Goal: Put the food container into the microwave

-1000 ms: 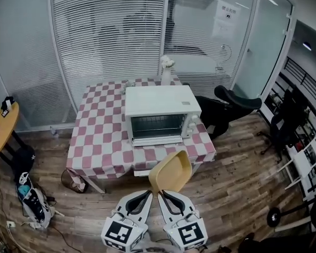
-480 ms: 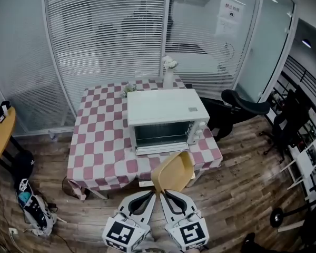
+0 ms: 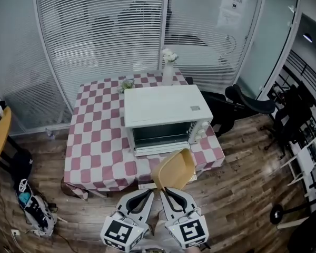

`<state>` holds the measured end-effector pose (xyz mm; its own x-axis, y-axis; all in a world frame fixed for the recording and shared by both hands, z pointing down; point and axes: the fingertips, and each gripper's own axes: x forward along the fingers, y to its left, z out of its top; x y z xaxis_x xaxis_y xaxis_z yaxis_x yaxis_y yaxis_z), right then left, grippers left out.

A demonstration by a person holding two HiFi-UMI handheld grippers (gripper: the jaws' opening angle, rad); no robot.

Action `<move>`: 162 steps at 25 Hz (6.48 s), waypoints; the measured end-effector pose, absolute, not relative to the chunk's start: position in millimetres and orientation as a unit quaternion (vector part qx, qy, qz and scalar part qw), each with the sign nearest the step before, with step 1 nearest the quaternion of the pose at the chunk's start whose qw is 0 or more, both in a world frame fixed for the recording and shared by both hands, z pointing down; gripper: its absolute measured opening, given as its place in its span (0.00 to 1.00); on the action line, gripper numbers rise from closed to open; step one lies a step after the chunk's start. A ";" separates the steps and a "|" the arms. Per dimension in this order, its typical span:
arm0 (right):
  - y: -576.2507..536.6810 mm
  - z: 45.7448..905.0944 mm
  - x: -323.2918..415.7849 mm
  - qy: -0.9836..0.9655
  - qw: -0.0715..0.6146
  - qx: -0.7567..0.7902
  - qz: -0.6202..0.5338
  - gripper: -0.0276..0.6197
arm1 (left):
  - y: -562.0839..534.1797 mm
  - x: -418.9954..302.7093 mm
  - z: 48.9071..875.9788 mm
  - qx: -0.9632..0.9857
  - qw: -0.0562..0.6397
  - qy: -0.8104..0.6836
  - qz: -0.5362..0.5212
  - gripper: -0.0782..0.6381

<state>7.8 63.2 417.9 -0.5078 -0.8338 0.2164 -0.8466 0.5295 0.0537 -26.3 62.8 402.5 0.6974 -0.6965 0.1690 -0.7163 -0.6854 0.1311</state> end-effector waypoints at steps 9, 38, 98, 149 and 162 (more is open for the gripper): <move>-2.5 422.9 37.4 -0.871 0.108 0.478 0.044 0.06 | -7.7 6.8 396.6 0.915 0.087 -0.390 0.054 0.13; -97.3 499.2 104.3 -0.893 0.164 0.403 0.114 0.06 | -111.3 80.8 421.0 0.890 0.114 -0.435 0.079 0.13; -265.8 604.0 -19.5 -0.835 0.358 0.418 0.016 0.06 | -208.4 -80.6 434.5 0.893 0.143 -0.416 0.095 0.13; -205.3 551.6 1.9 -0.880 0.136 0.424 0.167 0.03 | -192.6 -38.4 473.8 0.904 0.155 -0.377 0.131 0.13; -195.0 467.8 6.4 -0.900 0.076 0.417 0.101 0.03 | -187.0 -18.4 444.1 0.915 0.126 -0.369 0.106 0.13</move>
